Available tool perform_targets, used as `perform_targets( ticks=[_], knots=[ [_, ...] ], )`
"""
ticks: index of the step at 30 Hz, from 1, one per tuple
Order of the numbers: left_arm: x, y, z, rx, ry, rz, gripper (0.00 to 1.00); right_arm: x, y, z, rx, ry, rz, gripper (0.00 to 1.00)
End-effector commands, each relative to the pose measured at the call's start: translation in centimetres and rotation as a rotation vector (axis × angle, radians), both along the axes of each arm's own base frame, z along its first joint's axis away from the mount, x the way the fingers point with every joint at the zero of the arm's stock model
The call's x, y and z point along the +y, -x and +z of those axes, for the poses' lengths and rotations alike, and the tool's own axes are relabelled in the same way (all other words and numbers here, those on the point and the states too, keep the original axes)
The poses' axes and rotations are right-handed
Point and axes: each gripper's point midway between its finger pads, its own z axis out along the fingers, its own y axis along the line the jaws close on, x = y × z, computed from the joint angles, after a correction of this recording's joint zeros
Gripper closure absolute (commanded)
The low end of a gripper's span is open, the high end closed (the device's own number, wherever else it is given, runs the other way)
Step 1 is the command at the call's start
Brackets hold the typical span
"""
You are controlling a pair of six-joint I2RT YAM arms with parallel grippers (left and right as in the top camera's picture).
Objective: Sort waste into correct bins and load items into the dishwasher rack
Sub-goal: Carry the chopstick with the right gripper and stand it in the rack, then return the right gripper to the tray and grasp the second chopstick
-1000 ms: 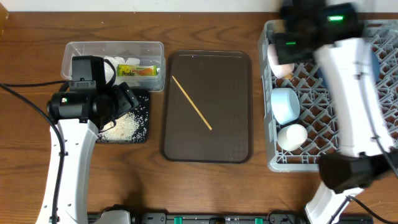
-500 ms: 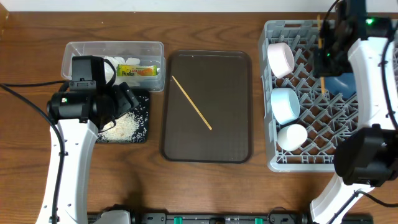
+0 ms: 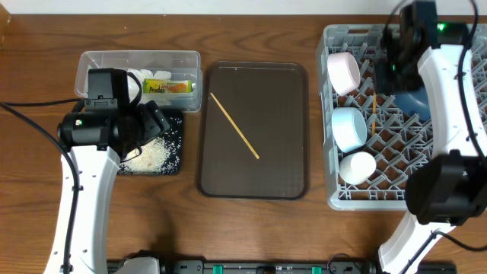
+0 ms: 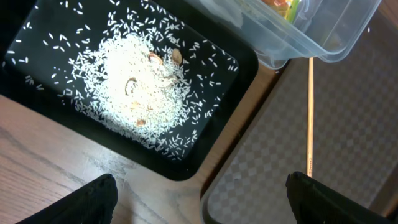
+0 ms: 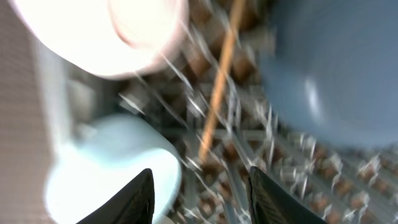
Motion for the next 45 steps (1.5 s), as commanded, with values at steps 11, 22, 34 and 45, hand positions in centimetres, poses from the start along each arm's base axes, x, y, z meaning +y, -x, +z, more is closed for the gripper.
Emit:
perform_targets(
  ticks=[11,22,34,45],
  knots=[
    [0.3,-0.1,0.0,0.004,-0.012,0.005,0.11,27.0,1.2,-0.1,-0.117,-0.144,0.598,0.5],
    [0.3,-0.1,0.0,0.004,-0.012,0.005,0.11,33.8,6.7,-12.6,0.15,-0.027,0.81,0.55],
    [0.3,-0.1,0.0,0.004,-0.012,0.005,0.11,32.4,7.8,-19.1,0.305,0.023,0.817,0.68],
    [0.3,-0.1,0.0,0.004,-0.012,0.005,0.11,31.5,6.9,-19.3,0.305,0.017,0.769,0.99]
  ],
)
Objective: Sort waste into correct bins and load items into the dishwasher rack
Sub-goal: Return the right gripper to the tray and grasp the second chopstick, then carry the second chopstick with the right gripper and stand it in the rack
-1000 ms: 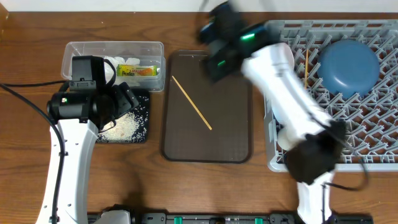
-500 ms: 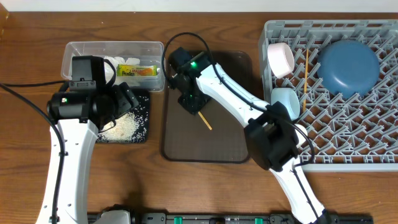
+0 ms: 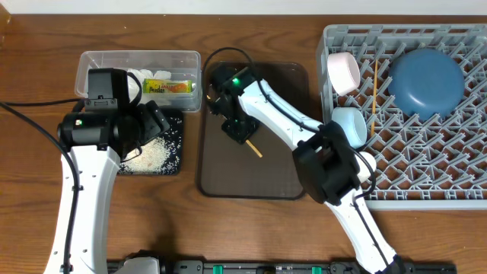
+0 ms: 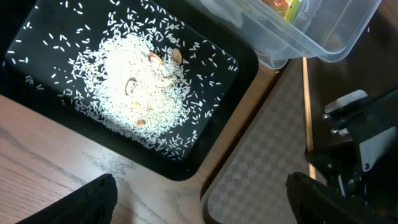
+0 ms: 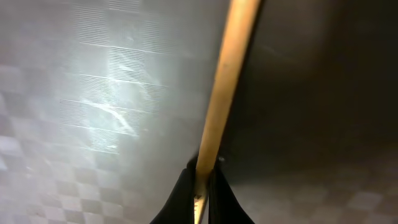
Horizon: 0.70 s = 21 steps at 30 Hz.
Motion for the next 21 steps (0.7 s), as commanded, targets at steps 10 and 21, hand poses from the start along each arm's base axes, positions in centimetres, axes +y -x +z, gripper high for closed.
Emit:
perform_targets(
  ticks=[10,21],
  knots=[
    [0.3,-0.1,0.0,0.004,-0.012,0.005,0.11,-3.5,-4.3,10.9,-0.122,-0.153,-0.202,0.99],
    [0.3,-0.1,0.0,0.004,-0.012,0.006,0.11,-20.5,-7.8,24.4,-0.407,-0.145,-0.595,0.99]
  ],
)
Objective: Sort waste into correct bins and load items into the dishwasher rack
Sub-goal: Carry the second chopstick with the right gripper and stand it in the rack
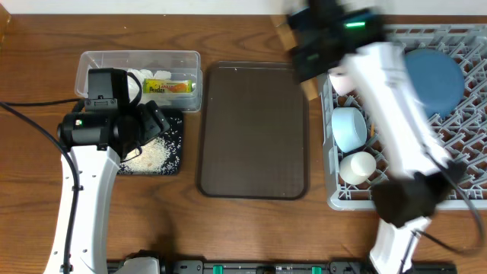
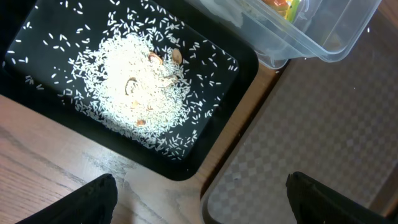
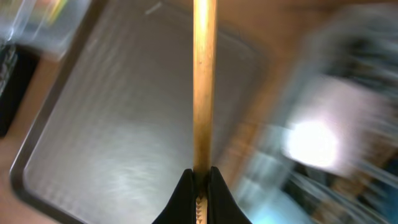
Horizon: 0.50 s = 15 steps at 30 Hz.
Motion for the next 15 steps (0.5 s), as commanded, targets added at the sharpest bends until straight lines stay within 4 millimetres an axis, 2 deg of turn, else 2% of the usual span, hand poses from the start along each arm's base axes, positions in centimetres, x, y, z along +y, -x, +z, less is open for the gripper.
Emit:
perform_targets(
  ticks=[1,4,9,13,15],
  knots=[
    [0.3,-0.1,0.0,0.004,-0.012,0.005,0.11,-5.8,-0.3,-1.1,0.052,0.076,-0.159,0.99],
    [0.3,-0.1,0.0,0.004,-0.012,0.005,0.11,-9.9,0.1,-2.7,0.125,0.104,-0.224,0.99],
    [0.3,-0.1,0.0,0.004,-0.012,0.005,0.1,-14.6,0.5,-6.4,0.205,0.15,-0.26,0.99],
    [0.3,-0.1,0.0,0.004,-0.012,0.005,0.11,-17.8,1.1,-9.6,0.266,0.143,-0.33,0.99],
    [0.3,-0.1,0.0,0.004,-0.012,0.005,0.1,-18.5,1.4,-11.0,0.288,0.117,-0.348,0.99]
  ],
)
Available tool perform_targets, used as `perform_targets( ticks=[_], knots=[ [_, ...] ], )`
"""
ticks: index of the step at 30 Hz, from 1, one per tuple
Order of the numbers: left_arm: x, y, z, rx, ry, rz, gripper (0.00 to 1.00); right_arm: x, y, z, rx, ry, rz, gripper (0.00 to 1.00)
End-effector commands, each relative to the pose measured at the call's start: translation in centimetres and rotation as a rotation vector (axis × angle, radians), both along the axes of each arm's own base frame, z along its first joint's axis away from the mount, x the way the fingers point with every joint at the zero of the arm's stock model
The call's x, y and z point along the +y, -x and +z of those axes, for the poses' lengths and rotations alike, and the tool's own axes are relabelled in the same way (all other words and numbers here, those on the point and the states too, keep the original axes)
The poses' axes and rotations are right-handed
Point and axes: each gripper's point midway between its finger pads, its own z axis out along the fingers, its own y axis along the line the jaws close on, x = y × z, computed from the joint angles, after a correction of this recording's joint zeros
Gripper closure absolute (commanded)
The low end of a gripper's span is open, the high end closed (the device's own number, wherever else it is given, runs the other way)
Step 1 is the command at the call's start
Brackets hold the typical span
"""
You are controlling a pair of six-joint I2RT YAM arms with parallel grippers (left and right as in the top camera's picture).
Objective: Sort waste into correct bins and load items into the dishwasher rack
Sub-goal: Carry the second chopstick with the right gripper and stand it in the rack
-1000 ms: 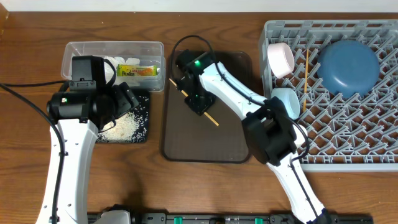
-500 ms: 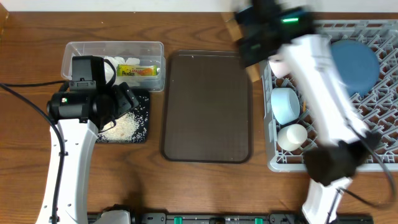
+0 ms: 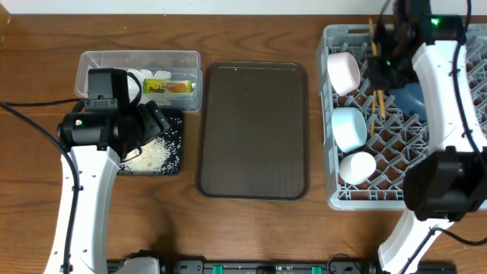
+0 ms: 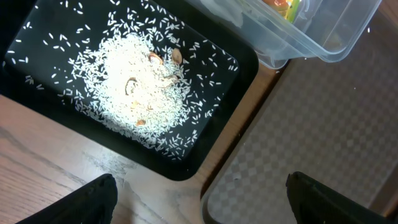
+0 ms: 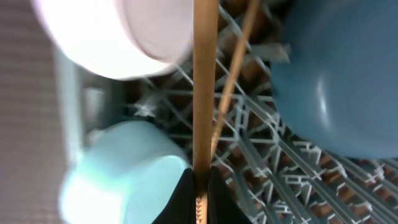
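My right gripper point(image 5: 203, 178) is shut on a wooden chopstick point(image 5: 205, 74). It hangs over the grey dishwasher rack point(image 3: 332, 199), between a pink cup point(image 5: 118, 37) and a blue bowl point(image 5: 336, 81). A second chopstick point(image 5: 235, 74) lies slanted in the rack grid just beside the held one. In the overhead view the right gripper point(image 3: 379, 57) is at the rack's upper left. My left gripper point(image 4: 199, 196) stands open and holds nothing, above the black tray of spilled rice point(image 4: 137, 81). The left gripper point(image 3: 154, 116) is at the table's left.
A brown serving tray point(image 3: 253, 129) lies bare in the middle. A clear plastic bin point(image 3: 138, 70) with wrappers sits behind the black tray. The rack also holds a light blue cup point(image 3: 348, 128) and a white cup point(image 3: 356, 166).
My right gripper has carried the chopstick from the rack's left edge, by the brown tray's far right corner, to a spot over the rack beside the pink cup. The left arm has not moved.
My right gripper was open over the rack, with one chopstick in the rack and another on the brown tray. Then it was shut on the tray's chopstick. Then the tray was bare and the chopstick was aloft near the rack; now it is over the rack.
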Motion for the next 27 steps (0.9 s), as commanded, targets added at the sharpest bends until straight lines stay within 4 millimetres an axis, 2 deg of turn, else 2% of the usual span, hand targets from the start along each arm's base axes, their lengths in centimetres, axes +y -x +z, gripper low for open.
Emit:
perform_targets(
  ticks=[1,6,12,14,16,17,19,21,23,25,27],
  knots=[
    [0.3,-0.1,0.0,0.004,-0.012,0.005,0.11,-1.7,0.7,-1.7,0.028,-0.025,-0.024,0.99],
    [0.3,-0.1,0.0,0.004,-0.012,0.004,0.11,-2.1,1.2,-4.3,0.051,-0.037,0.005,0.99],
    [0.3,-0.1,0.0,0.004,-0.012,0.004,0.11,-1.9,0.5,-4.2,0.024,-0.042,0.014,0.99],
    [0.3,-0.1,0.0,0.004,-0.012,0.004,0.11,-1.7,0.5,-4.2,0.024,-0.044,0.019,0.96],
    [0.3,-0.1,0.0,0.004,-0.012,0.004,0.11,-1.6,0.6,-4.2,0.029,-0.045,0.02,0.56],
    [0.3,-0.1,0.0,0.004,-0.012,0.004,0.1,-1.5,0.7,-4.2,0.031,-0.046,0.018,0.49],
    [0.3,-0.1,0.0,0.004,-0.012,0.004,0.11,-1.3,0.9,-3.7,0.036,-0.048,0.021,0.42],
    [0.3,-0.1,0.0,0.004,-0.012,0.004,0.11,-1.0,1.0,-2.4,0.024,-0.047,0.026,0.38],
    [0.3,-0.1,0.0,0.004,-0.012,0.004,0.11,-0.5,1.1,0.1,-0.009,-0.047,0.038,0.35],
    [0.3,-0.1,0.0,0.004,-0.012,0.004,0.11,0.1,1.3,3.4,-0.071,-0.042,0.048,0.33],
    [0.3,-0.1,0.0,0.004,-0.012,0.004,0.11,0.7,1.9,7.6,-0.153,-0.041,0.044,0.32]
  ],
)
